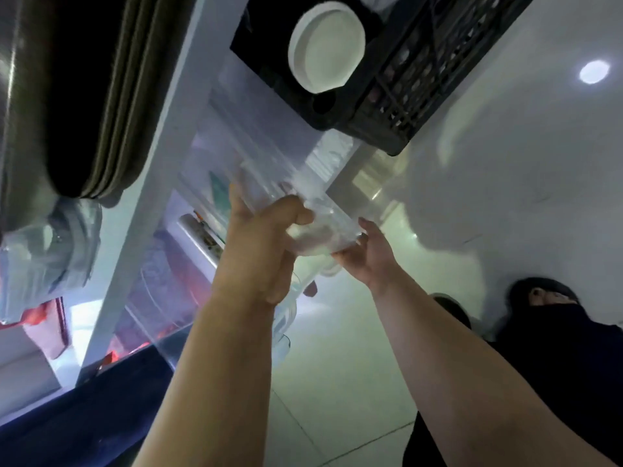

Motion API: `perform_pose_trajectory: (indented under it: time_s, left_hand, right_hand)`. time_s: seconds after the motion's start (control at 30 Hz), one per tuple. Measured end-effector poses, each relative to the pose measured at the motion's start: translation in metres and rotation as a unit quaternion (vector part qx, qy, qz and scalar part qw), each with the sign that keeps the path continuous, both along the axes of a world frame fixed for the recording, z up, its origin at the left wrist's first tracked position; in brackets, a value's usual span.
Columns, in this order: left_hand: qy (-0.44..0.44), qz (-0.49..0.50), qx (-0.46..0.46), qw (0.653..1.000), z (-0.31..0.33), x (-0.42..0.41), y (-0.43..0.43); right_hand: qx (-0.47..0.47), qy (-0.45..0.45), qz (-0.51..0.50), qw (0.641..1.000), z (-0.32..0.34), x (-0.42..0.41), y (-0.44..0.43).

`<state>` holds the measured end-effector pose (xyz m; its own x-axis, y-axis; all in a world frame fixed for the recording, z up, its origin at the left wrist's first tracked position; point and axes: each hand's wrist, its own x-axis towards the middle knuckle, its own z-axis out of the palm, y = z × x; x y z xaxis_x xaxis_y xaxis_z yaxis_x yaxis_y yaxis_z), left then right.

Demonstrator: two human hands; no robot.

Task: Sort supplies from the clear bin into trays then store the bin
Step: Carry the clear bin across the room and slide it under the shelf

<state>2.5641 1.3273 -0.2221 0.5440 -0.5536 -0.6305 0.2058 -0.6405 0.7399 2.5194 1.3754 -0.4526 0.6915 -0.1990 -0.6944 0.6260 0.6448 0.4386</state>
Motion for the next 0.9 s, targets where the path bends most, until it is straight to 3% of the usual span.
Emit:
perform_pose_trajectory:
  time_s: [0.23,0.6,0.73,0.83,0.9]
  left_hand:
    - [0.075,-0.002,-0.012,0.997,0.003,0.008,0.041]
    - [0.164,0.021,-0.111,0.98,-0.002,0.01,0.077]
    - [0.216,0.038,-0.137,0.966,-0.006,0.007,0.095]
    - [0.244,0.065,-0.141,0.957,-0.006,0.012,0.113]
    - [0.257,0.048,-0.143,0.955,-0.005,0.019,0.122]
  right_hand:
    - [-0.034,0.044,0.06,0.997,-0.022,-0.014,-0.018]
    - [-0.043,0.141,0.132,0.98,-0.02,-0.042,-0.024]
    - [-0.056,0.149,0.064,0.985,-0.022,-0.059,-0.026]
    - [-0.115,0.172,0.068,0.976,-0.024,-0.076,-0.026]
    - [-0.137,0.135,0.07,0.979,-0.023,-0.09,-0.028]
